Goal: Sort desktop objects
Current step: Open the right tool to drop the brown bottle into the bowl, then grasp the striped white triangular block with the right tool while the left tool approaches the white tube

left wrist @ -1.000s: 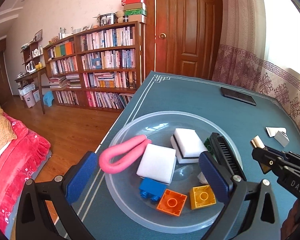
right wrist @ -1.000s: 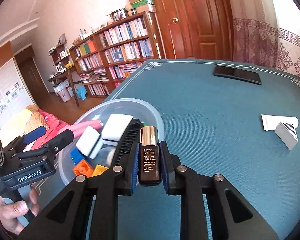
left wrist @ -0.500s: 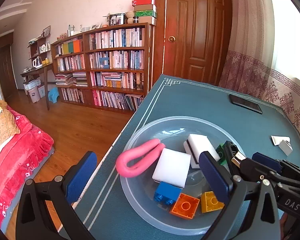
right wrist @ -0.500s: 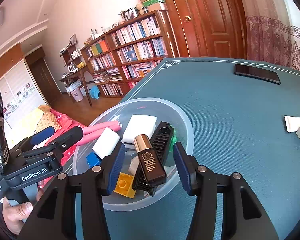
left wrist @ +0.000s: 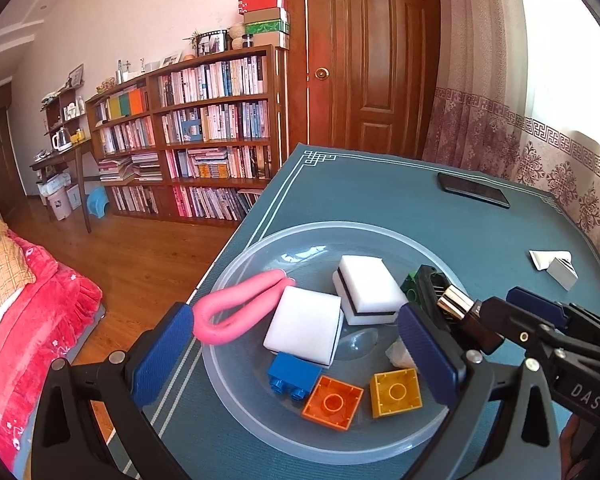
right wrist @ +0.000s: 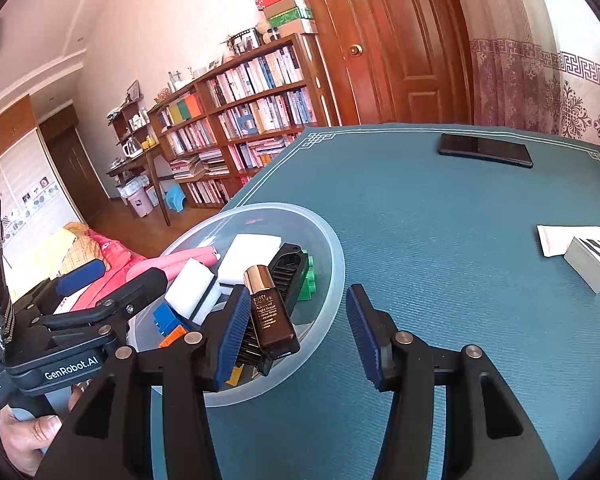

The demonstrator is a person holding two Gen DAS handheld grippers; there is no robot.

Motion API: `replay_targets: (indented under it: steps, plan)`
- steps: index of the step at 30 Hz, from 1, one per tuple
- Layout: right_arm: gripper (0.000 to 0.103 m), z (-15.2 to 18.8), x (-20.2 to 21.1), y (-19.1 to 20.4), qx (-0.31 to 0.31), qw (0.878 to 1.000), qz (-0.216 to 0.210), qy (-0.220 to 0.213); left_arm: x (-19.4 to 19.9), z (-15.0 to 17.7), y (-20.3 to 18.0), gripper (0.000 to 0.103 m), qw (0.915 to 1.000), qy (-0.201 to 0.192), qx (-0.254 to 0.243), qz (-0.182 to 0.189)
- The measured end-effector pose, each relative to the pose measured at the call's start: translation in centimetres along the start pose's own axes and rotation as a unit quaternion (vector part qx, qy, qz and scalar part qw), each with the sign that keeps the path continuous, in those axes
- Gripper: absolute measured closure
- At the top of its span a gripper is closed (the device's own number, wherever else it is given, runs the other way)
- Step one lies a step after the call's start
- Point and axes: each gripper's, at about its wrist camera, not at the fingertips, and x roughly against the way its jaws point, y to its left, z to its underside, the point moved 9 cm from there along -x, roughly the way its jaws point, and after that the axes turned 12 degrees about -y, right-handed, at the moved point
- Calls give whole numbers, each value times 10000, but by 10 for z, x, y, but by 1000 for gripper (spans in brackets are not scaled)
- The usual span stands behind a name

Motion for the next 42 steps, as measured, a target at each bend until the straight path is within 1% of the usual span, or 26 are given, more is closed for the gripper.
replay_targets:
  steps: [13, 21, 26, 28, 29, 30, 37, 42]
  plan:
    - [49, 5, 19, -1, 165, 9997, 80, -163, 4, 3, -13, 1, 9999, -19, -168, 20]
    - [49, 6, 23, -10, 82, 9996, 184, -183, 6, 8, -29, 1, 9995, 40, -273, 137]
    - [49, 5, 30, -26, -25, 9992, 345, -210, 8, 10, -39, 1, 9993, 55, -288, 223]
    - [45, 5, 33, -35, -84, 9988, 431, -207, 9, 10, -44, 1, 9992, 57, -297, 266]
    - [42, 6, 36, -39, -115, 9986, 475, -214, 9, 9, -47, 1, 9991, 54, -308, 289]
    - [41, 6, 38, -44, -139, 9983, 521, -227, 10, 9, -50, 1, 9990, 49, -328, 307]
    - [41, 1, 54, -71, -183, 9960, 812, -326, 16, 3, -79, 1, 9973, -28, -539, 498]
    - [41, 0, 67, -98, -210, 9933, 1075, -368, 20, -2, -103, 1, 9953, -89, -727, 638]
